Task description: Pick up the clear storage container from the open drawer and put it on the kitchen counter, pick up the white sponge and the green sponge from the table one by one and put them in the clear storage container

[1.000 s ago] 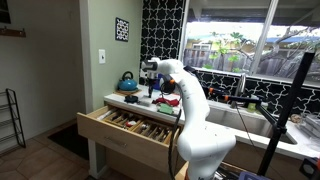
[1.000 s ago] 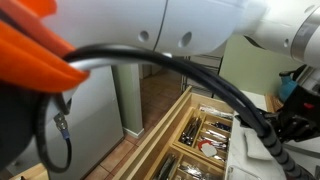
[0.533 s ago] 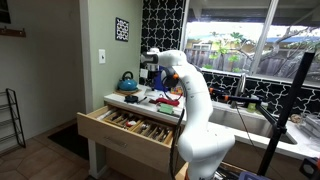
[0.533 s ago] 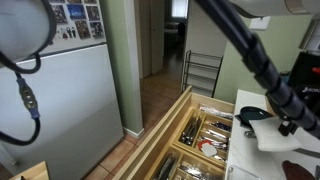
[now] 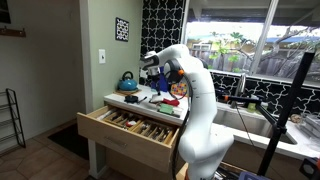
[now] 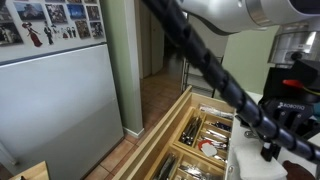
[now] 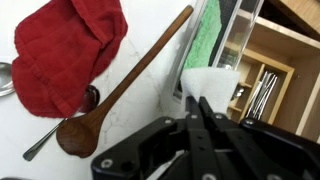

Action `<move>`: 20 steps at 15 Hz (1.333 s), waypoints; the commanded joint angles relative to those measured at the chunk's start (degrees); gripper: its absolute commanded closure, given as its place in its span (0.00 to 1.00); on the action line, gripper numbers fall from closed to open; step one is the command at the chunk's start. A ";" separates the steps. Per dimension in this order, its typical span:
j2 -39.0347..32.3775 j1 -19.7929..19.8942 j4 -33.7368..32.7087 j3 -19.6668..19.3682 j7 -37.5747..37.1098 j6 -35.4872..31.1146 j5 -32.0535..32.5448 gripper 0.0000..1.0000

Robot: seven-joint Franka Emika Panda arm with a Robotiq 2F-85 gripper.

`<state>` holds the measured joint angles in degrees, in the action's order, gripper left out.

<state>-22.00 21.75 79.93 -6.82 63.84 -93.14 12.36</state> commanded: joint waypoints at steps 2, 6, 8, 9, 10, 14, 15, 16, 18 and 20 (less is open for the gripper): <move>6.72 -0.98 10.57 -2.68 -0.89 -4.57 2.51 0.99; 9.78 -0.85 14.83 -4.65 -0.38 -8.49 2.80 0.99; 10.49 -1.14 16.60 -5.37 -0.88 -8.66 3.38 0.99; 10.81 -1.20 17.49 -5.52 -0.87 -8.52 3.28 0.99; 11.15 -1.23 18.31 -5.67 -1.03 -8.75 3.16 0.99; 11.53 -1.23 20.13 -6.01 -1.71 -9.02 2.94 0.99; 11.55 -1.23 20.48 -6.09 -2.11 -9.40 3.02 0.99; 11.48 -1.27 20.72 -6.20 -2.38 -10.19 3.62 0.99; 11.26 -1.20 20.90 -6.49 -3.13 -11.65 4.03 0.99; 11.18 -1.11 21.04 -6.75 -3.67 -12.58 4.26 0.99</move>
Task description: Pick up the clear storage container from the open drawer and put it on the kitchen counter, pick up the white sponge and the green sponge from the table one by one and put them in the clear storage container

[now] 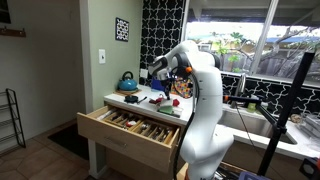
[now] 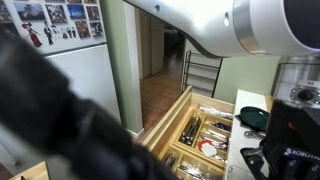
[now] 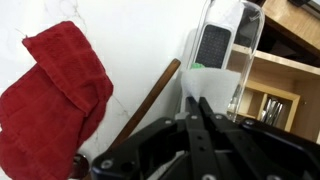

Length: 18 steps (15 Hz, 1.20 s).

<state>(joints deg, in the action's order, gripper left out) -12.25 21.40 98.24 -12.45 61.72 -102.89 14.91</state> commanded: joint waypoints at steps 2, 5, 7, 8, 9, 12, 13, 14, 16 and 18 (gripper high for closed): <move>1.37 -0.62 2.73 -1.35 -2.38 -3.35 1.15 0.99; 1.40 -0.73 3.29 -1.25 -2.69 -2.92 0.40 0.99; 1.58 -0.88 3.82 -1.15 -2.93 -2.97 0.43 0.99; 1.66 -1.00 4.06 -1.15 -3.06 -3.23 0.70 0.99; 1.66 -1.13 4.23 -1.17 -3.26 -3.50 1.02 0.99; 1.52 -1.40 4.33 -1.21 -4.20 -3.53 1.07 0.70; 1.54 -1.42 4.27 -1.21 -4.57 -3.39 0.85 0.63; 1.62 -1.40 4.24 -1.19 -4.78 -3.20 0.55 0.56; 1.78 -1.45 4.38 -1.14 -5.04 -3.21 0.54 0.41; 1.88 -1.50 4.45 -1.11 -5.35 -2.98 0.39 0.25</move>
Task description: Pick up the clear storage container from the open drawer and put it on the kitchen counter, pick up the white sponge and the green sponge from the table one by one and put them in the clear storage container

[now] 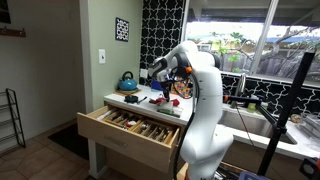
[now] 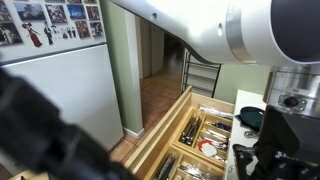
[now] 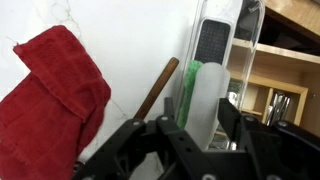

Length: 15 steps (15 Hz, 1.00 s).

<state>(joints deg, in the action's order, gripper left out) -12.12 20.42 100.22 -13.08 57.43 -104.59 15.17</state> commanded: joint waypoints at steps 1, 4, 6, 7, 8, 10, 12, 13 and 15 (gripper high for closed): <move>1.82 -0.54 2.51 -0.48 -1.17 -1.12 -0.01 0.19; 2.12 -0.45 2.38 -0.52 -1.53 -0.65 -0.70 0.00; 2.52 -0.23 1.87 -0.47 -2.06 -0.52 -2.56 0.00; 2.74 -0.14 1.52 -0.42 -2.44 -0.23 -3.92 0.00; 3.00 -0.16 0.79 -0.33 -2.41 0.52 -5.17 0.00; 3.55 -0.28 -0.23 -0.38 -4.43 1.74 -7.70 0.00; 4.22 -0.37 -1.06 -0.47 -6.95 1.92 -10.55 0.00; 4.41 -0.40 -1.72 -0.50 -7.87 2.55 -11.80 0.00; 5.01 -0.42 -2.44 -0.57 -9.47 2.19 -13.80 0.00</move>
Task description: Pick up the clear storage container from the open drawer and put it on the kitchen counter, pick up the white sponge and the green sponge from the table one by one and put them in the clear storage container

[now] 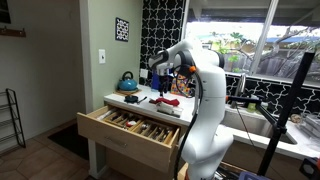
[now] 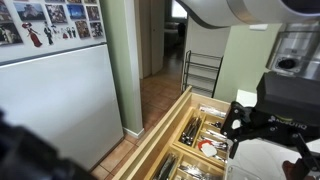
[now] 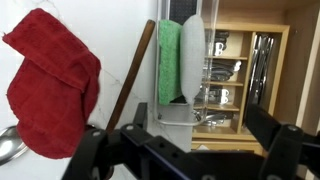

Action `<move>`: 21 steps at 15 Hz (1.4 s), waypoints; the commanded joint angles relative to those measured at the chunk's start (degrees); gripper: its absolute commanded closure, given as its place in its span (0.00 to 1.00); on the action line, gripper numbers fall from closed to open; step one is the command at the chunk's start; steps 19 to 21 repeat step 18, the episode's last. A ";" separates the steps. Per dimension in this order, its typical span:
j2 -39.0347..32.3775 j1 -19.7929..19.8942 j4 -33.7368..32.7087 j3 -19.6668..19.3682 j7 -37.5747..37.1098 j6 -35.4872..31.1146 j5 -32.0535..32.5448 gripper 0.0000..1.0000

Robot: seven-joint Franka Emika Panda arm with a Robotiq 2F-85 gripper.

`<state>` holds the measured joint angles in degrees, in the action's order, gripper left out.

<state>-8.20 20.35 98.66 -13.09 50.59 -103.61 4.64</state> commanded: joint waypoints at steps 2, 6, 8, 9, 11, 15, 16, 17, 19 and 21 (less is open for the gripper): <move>1.42 -0.35 -1.83 -0.73 -5.64 0.35 -5.30 0.00; 1.68 -0.70 -3.31 -0.74 -12.34 -0.51 -6.12 0.00; 1.49 -0.82 -4.40 -0.75 -15.67 0.67 -6.07 0.00; 1.38 -0.88 -4.96 -0.78 -17.64 1.29 -5.94 0.00; 1.07 -0.80 -6.01 -0.84 -21.01 2.71 -6.08 0.00; 1.16 -0.77 -5.93 -0.61 -20.94 1.63 -5.30 0.00; 1.15 -0.77 -6.00 -0.62 -21.16 1.69 -5.32 0.00; 1.15 -0.77 -6.00 -0.63 -21.24 1.70 -5.33 0.00; 1.13 -0.77 -6.00 -0.63 -21.27 1.71 -5.34 0.00; 1.13 -0.77 -6.00 -0.63 -21.27 1.71 -5.34 0.00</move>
